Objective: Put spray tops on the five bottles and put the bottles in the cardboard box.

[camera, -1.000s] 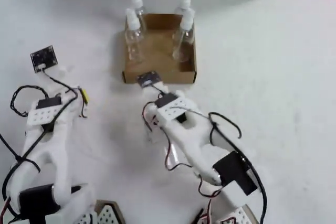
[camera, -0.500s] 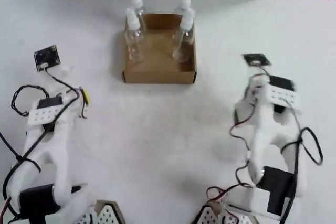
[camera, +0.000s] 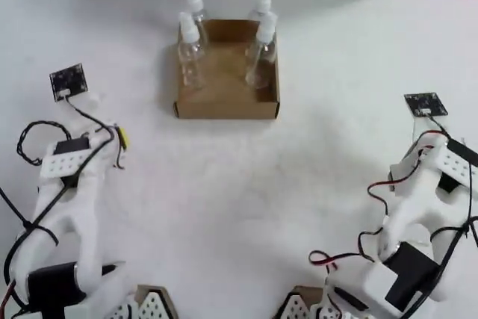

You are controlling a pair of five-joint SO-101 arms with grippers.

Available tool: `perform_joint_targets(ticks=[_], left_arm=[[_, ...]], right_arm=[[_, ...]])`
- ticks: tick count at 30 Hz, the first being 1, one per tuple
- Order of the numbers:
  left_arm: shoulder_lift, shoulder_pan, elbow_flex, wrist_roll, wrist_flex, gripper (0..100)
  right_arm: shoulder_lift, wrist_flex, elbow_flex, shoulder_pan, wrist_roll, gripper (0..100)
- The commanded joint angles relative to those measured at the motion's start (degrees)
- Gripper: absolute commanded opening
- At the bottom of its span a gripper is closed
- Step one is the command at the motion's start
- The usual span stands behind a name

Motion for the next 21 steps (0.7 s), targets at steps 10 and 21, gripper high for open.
perform_joint_targets(ticks=[10, 21], left_arm=[[-2.7, 0.7, -1.1, -0.4, -1.0, 2], [-2.7, 0.7, -1.1, -0.4, -1.0, 2]], right_arm=[[11.6, 0.7, -7.7, 0.7, -3.8, 23.7], [12.4, 10.7, -16.0, 0.9, -8.4, 26.6]])
